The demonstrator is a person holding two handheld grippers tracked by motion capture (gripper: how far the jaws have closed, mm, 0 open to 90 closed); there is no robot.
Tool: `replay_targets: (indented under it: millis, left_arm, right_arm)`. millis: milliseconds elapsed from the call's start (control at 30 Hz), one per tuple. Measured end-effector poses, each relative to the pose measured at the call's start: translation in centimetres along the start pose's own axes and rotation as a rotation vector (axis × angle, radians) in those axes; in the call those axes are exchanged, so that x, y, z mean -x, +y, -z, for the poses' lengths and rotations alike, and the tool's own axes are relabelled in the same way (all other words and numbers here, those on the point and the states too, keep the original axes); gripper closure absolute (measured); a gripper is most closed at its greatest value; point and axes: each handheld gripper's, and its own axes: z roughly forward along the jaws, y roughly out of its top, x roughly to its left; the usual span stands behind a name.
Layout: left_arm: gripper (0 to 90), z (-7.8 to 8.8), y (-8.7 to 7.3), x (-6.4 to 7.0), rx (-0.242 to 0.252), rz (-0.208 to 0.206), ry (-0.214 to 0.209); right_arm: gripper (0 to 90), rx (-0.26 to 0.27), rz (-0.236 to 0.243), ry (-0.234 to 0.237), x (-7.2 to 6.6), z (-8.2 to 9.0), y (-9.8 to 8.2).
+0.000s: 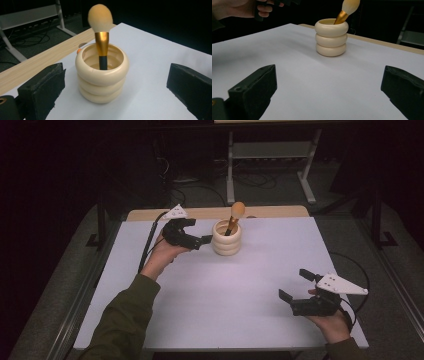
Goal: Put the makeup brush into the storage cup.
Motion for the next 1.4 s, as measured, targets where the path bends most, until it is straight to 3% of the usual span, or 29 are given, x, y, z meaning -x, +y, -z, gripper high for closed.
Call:
replay_targets:
  millis: [367, 1000, 1400]
  left_arm:
    - [1.4, 1.6, -0.8, 0.6, 0.006, -0.008, 0.008]
    - [1.4, 5.7, -4.2, 1.3, 0.035, 0.015, 0.061]
    - [1.4, 7.8, -5.8, 2.4, 0.033, -0.005, 0.08]
  right_arm:
    - [0.0, -0.003, 0.0, 0.001, 0.0, 0.0, 0.0]
    - [0.0, -0.003, 0.0, 0.0, 0.0, -0.1, 0.0]
    - [0.0, -0.003, -0.001, -0.002, -0.1, -0.1, 0.0]
